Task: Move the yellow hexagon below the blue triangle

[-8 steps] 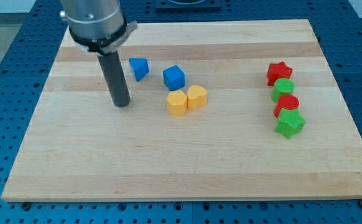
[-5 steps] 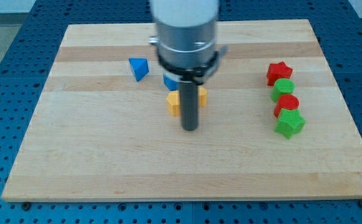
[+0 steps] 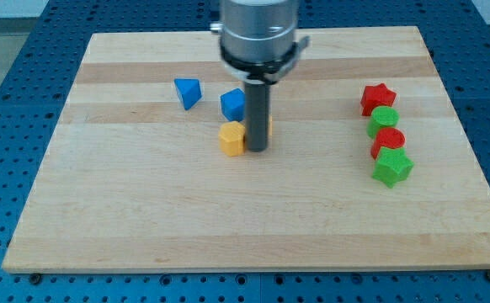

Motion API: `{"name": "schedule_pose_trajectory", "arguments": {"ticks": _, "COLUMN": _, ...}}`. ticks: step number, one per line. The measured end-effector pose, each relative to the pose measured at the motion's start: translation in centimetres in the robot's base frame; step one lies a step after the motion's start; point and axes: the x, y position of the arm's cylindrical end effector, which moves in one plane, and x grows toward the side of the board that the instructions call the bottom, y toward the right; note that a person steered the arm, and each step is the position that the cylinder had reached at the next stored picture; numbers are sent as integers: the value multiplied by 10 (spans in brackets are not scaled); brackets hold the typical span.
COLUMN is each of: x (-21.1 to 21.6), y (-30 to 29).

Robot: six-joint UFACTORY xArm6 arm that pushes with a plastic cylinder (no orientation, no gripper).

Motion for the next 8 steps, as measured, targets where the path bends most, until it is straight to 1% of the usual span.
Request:
{"name": "schedule_pose_trajectory", "arguments": {"ticks": 1, "x": 1, "y": -43}}
{"name": "schedule_pose_trajectory", "arguments": {"ticks": 2, "x": 4, "y": -73}}
{"name": "schedule_pose_trajectory", "arguments": {"ticks": 3, "x": 6, "y": -77}}
{"name": "schedule_pose_trajectory", "arguments": {"ticks": 4, "x": 19, "y": -78}}
{"name": "schedule_pose_trajectory", "arguments": {"ticks": 5, "x": 31, "y": -99}}
{"name": "schedule_pose_trajectory", "arguments": {"ticks": 7, "x": 22, "y": -102}}
{"name": "schedule_pose_trajectory", "arguments": {"ticks": 8, "x": 8, "y": -95}}
